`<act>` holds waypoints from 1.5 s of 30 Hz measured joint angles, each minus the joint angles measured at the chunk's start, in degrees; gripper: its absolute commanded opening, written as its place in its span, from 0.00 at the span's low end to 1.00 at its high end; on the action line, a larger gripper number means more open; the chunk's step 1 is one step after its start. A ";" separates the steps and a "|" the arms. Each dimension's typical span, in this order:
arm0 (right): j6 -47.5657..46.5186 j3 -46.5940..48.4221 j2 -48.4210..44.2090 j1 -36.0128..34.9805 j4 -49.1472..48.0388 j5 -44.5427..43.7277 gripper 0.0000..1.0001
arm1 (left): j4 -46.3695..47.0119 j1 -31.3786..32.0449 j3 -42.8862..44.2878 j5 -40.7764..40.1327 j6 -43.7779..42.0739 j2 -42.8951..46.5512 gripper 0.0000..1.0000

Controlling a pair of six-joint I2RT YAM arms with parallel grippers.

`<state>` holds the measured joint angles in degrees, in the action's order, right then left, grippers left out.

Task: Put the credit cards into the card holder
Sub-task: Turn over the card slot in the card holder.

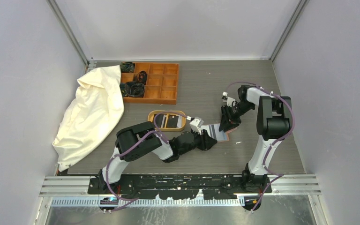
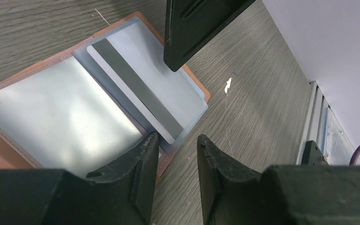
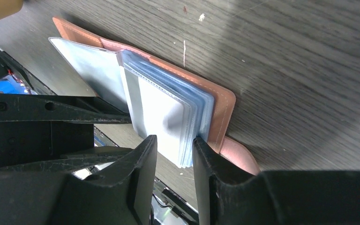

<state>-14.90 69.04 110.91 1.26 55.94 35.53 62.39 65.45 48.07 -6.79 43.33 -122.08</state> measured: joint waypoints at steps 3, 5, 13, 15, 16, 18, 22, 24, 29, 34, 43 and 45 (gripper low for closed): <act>-0.02 0.24 0.26 -0.07 0.33 0.15 0.39 | 0.15 -0.02 0.00 0.11 0.00 -0.07 0.38; -0.02 0.46 0.59 -0.17 0.59 0.24 0.40 | 0.17 -0.11 0.00 0.37 0.02 -0.07 0.38; -1.22 1.09 1.64 -0.46 1.75 3.23 0.35 | 0.79 -0.33 0.07 1.25 0.26 -0.39 0.39; -2.19 1.27 1.64 -0.46 2.34 5.60 0.35 | 0.92 -0.39 0.11 1.53 0.31 -0.46 0.40; -2.64 1.33 1.62 -0.50 2.60 6.51 0.35 | 0.98 -0.44 0.11 1.66 0.35 -0.48 0.40; -3.72 1.68 1.62 -0.57 3.63 8.83 0.36 | 1.07 -0.55 0.11 2.01 0.44 -0.48 0.42; -5.51 2.12 1.62 -0.76 5.31 12.22 0.37 | 1.38 -0.66 0.11 2.73 0.81 -0.48 0.47; -6.21 2.12 1.62 -0.79 6.12 13.46 0.37 | 1.95 -0.70 -0.04 3.30 0.94 -0.48 0.50; -7.54 2.58 1.64 -0.79 7.76 16.02 0.37 | 5.22 -1.14 -1.36 4.70 1.09 -0.46 0.59; -9.38 3.54 2.75 -0.81 10.49 19.98 0.39 | 8.04 -1.51 -3.30 6.05 1.03 -0.15 0.61; -9.14 3.91 5.35 -0.85 10.75 20.26 0.33 | 10.01 -2.29 -5.57 7.45 1.16 0.44 0.61; -7.08 3.30 5.18 -0.90 8.26 17.94 0.33 | 10.12 -2.47 -6.05 7.54 1.25 0.70 0.61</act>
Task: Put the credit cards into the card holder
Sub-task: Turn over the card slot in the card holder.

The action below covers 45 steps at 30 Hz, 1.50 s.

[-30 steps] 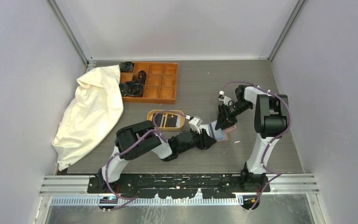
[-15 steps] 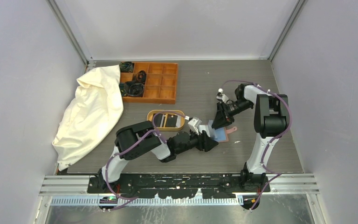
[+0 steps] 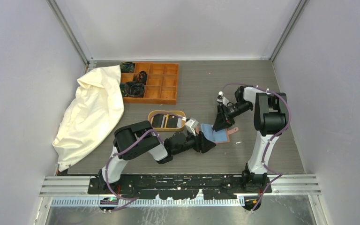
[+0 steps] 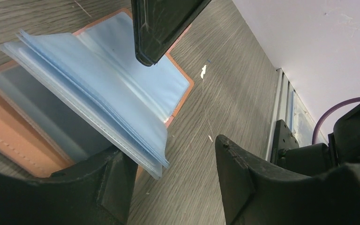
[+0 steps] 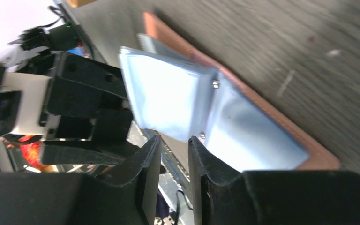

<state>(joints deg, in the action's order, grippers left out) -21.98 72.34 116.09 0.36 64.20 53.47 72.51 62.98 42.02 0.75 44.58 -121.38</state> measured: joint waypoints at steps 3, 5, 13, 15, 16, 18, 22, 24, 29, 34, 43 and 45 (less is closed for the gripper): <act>2.64 -1.70 -0.98 0.00 -3.67 -4.28 0.33 | -0.07 -0.42 -1.11 0.07 0.04 0.70 0.61; 3.54 -2.64 -2.34 0.00 -5.53 -6.60 0.34 | -0.09 -0.87 -2.25 0.07 0.07 1.44 0.62; 2.40 -4.81 -11.65 0.00 -10.43 -8.92 0.38 | 0.52 -3.30 -5.35 1.97 0.76 3.43 0.64; 1.81 -5.75 -13.77 0.00 -11.45 -8.59 0.39 | 0.66 -4.11 -5.38 2.97 1.55 3.41 0.64; 1.51 -6.14 -14.53 0.00 -11.82 -8.41 0.39 | 0.70 -4.55 -5.38 3.48 1.77 3.41 0.64; 1.09 -6.62 -15.23 -0.26 -12.26 -8.15 0.39 | 0.66 -5.05 -5.16 4.13 2.12 3.37 0.64; 0.87 -7.08 -15.19 -1.88 -12.90 -8.11 0.43 | 0.20 -5.66 -4.42 5.09 3.06 3.10 0.64; 1.03 -7.10 -15.10 -2.91 -13.05 -8.00 0.48 | -0.07 -5.75 -4.13 5.49 3.28 3.10 0.63; 2.62 -7.10 -14.56 -6.08 -14.19 -8.72 0.52 | -0.15 -5.75 -3.50 6.64 3.50 2.54 0.51; 4.48 -7.10 -14.40 -8.17 -14.97 -11.21 0.53 | 1.14 -5.75 -3.37 8.00 3.69 1.16 0.50; 5.49 -6.97 -14.40 -6.82 -14.91 -12.33 0.54 | 1.38 -5.86 -1.88 9.84 3.21 1.11 0.53; 5.66 -6.95 -14.45 -5.88 -14.86 -11.65 0.58 | 1.33 -5.90 -0.85 10.36 3.10 1.11 0.53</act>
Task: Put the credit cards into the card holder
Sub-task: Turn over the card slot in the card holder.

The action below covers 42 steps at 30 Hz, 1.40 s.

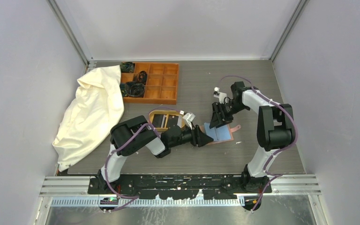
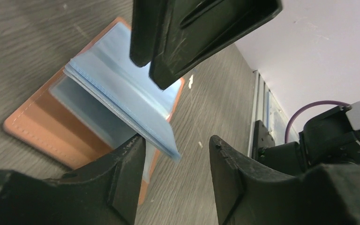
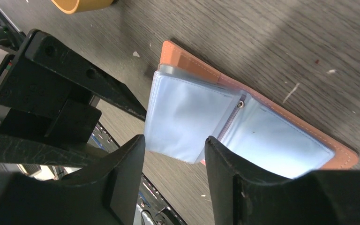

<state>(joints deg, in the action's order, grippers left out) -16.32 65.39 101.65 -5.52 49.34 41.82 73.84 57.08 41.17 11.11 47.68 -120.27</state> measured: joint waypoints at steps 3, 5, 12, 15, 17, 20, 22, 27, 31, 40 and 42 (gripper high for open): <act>0.26 0.00 -0.04 1.53 0.04 1.05 0.60 | 0.04 -0.13 1.90 0.94 -0.11 -0.02 0.53; 0.37 0.00 -0.04 2.16 0.13 1.53 0.60 | 0.07 -0.15 3.21 1.60 -0.13 -0.15 0.53; 0.39 0.46 0.28 2.58 1.62 1.84 0.56 | 0.07 -0.31 5.51 2.95 -0.31 -1.14 0.54; 0.39 1.01 1.14 2.58 1.95 1.79 0.50 | 0.04 -0.57 5.66 3.19 -0.28 -1.66 0.55; 0.35 1.07 1.73 2.58 2.19 1.75 0.46 | 0.04 -0.83 5.66 3.34 -0.22 -1.99 0.55; 0.33 1.31 2.64 2.58 2.97 1.62 0.41 | 0.07 -1.18 5.66 3.52 -0.07 -2.27 0.55; 0.26 1.44 2.99 2.58 3.10 1.31 0.38 | 0.13 -1.40 5.66 3.54 0.15 -2.36 0.55; 0.20 1.68 3.91 2.58 3.17 -0.59 0.36 | 1.86 -2.36 5.64 3.89 1.79 -3.02 0.55; 0.17 1.68 4.15 2.58 3.17 -1.64 0.37 | 3.17 -2.86 5.57 3.89 3.39 -3.13 0.50; -0.04 1.70 4.15 3.78 3.17 -0.04 0.44 | 2.38 -3.17 5.42 1.70 6.45 -3.13 0.20; -0.04 1.70 4.15 4.57 3.17 0.70 0.44 | 0.92 -3.17 5.55 1.01 6.62 -3.13 0.16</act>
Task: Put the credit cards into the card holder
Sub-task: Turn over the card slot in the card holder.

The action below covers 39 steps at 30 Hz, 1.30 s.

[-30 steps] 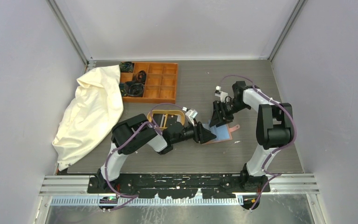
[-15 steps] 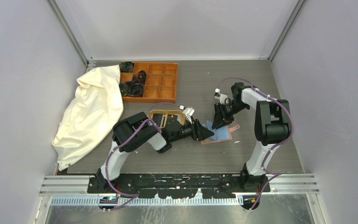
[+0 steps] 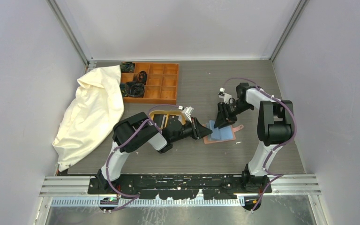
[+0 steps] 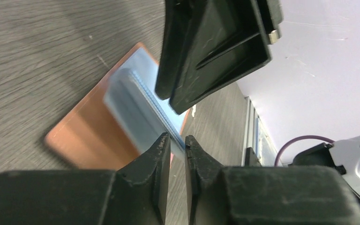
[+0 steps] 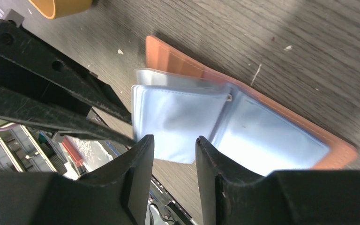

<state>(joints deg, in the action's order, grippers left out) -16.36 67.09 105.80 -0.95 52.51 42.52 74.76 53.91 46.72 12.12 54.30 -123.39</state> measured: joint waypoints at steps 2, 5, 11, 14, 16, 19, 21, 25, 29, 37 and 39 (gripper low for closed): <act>0.02 0.00 -0.02 0.85 -0.02 0.63 0.45 | -1.62 -0.04 0.31 -0.63 0.04 0.00 0.14; 0.26 -0.02 -0.07 2.38 -0.17 1.62 0.49 | -4.24 -0.04 1.25 -1.25 0.00 0.00 0.14; 1.22 -0.02 -0.35 4.26 -0.48 4.37 0.54 | -6.93 -0.04 2.99 -1.49 -0.26 0.04 0.17; 2.23 -0.13 -0.35 4.31 -1.05 5.22 0.55 | -7.69 -0.04 3.98 -1.16 -0.26 0.04 0.17; 3.85 -0.61 -0.35 4.31 -2.60 5.03 0.57 | -7.87 -0.04 4.55 -0.92 -0.26 0.04 0.17; 6.86 -2.54 -0.59 4.22 -5.81 4.15 0.59 | -7.91 -0.04 5.03 -0.55 -0.26 0.04 0.17; 8.72 -3.56 -0.85 3.93 -7.17 3.13 0.60 | -8.04 -0.04 5.22 -0.46 -0.24 0.04 0.17; 11.21 -4.04 -1.27 3.52 -9.29 1.57 0.59 | -8.50 -0.02 5.68 -0.28 -0.24 0.04 0.18; 12.41 -4.04 -1.27 3.52 -10.29 0.57 0.56 | -8.85 0.09 5.77 -0.09 -0.24 0.04 0.20; 12.90 -4.04 -1.27 3.52 -10.40 -1.42 0.44 | -9.07 0.13 5.77 0.17 -0.20 0.04 0.30; 12.83 -4.04 -1.25 3.50 -10.21 -2.05 0.42 | -9.09 0.13 5.77 0.37 -0.20 0.04 0.31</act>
<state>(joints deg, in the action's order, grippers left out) -3.53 63.05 104.55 2.55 42.30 40.47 65.67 54.04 52.49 12.49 54.11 -123.35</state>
